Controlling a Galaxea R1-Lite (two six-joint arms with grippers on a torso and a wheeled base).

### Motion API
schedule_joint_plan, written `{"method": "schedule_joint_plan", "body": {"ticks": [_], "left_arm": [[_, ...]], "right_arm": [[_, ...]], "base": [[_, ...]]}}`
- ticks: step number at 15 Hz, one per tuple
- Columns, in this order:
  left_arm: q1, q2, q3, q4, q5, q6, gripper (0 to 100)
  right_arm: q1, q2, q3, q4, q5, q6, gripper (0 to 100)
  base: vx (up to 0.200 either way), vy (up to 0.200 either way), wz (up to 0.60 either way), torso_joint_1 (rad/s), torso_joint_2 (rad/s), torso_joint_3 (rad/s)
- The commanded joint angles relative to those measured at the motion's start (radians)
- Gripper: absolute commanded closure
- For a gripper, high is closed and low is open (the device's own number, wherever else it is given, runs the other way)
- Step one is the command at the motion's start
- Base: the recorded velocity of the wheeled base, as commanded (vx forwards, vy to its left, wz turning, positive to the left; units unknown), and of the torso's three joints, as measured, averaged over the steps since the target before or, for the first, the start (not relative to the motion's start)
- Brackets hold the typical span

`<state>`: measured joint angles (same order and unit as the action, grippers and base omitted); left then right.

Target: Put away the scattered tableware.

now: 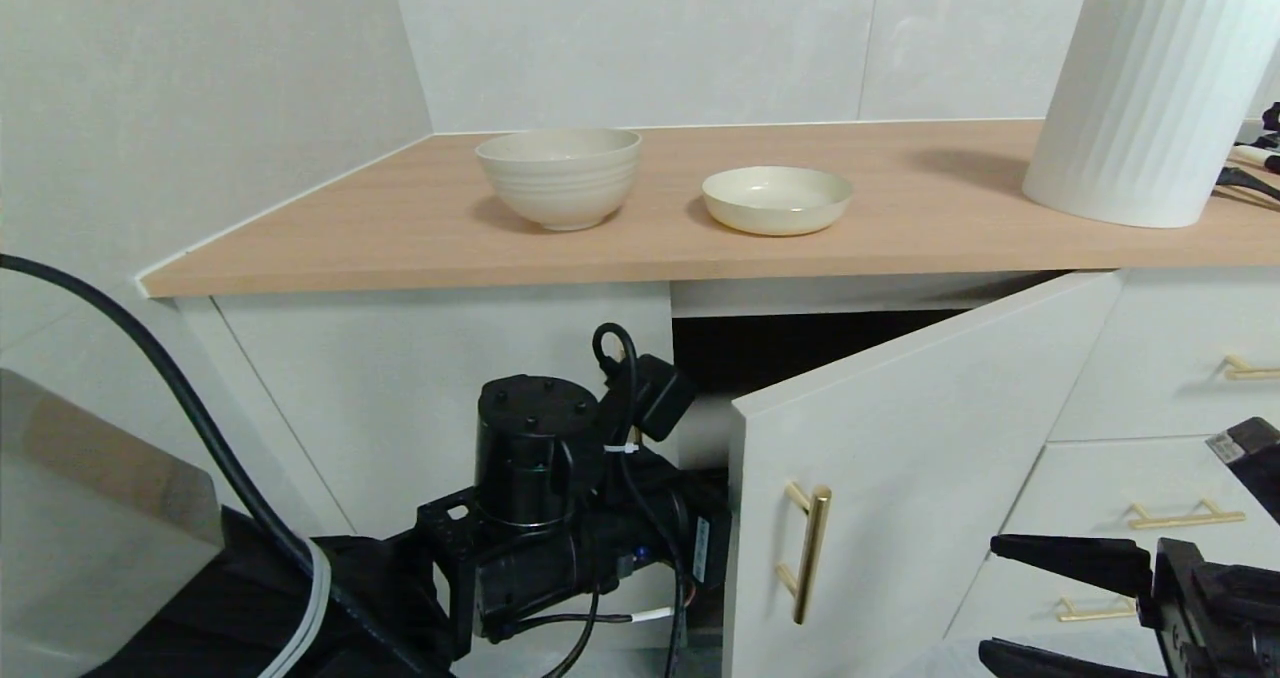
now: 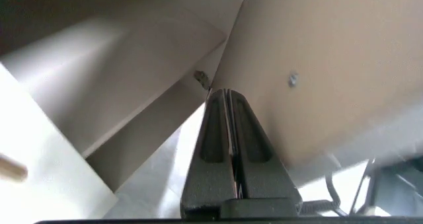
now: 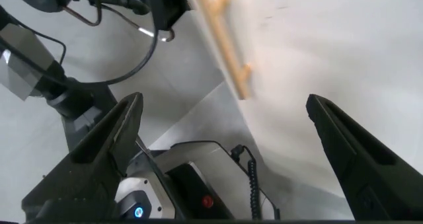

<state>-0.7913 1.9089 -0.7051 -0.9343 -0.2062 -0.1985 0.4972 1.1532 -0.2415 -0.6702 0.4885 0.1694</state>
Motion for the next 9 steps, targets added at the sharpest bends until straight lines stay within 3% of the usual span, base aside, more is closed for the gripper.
{"method": "schedule_joint_plan", "body": {"ticks": [1, 8, 9], "left_arm": [[-0.005, -0.001, -0.02, 0.022, 0.001, -0.001, 100], [-0.005, 0.036, -0.039, 0.035, 0.022, 0.001, 100], [-0.005, 0.038, -0.047, 0.04, 0.022, 0.001, 100]], "right_arm": [[0.0, -0.013, 0.001, 0.0, 0.001, 0.001, 0], [0.0, -0.096, -0.004, 0.075, -0.013, 0.001, 0], [0.0, -0.096, -0.004, 0.077, -0.016, 0.001, 0]], "base": [[-0.2, 0.0, 0.0, -0.007, 0.01, 0.007], [0.0, 0.0, 0.0, 0.0, 0.0, 0.0], [-0.2, 0.0, 0.0, 0.002, 0.0, 0.007]]}}
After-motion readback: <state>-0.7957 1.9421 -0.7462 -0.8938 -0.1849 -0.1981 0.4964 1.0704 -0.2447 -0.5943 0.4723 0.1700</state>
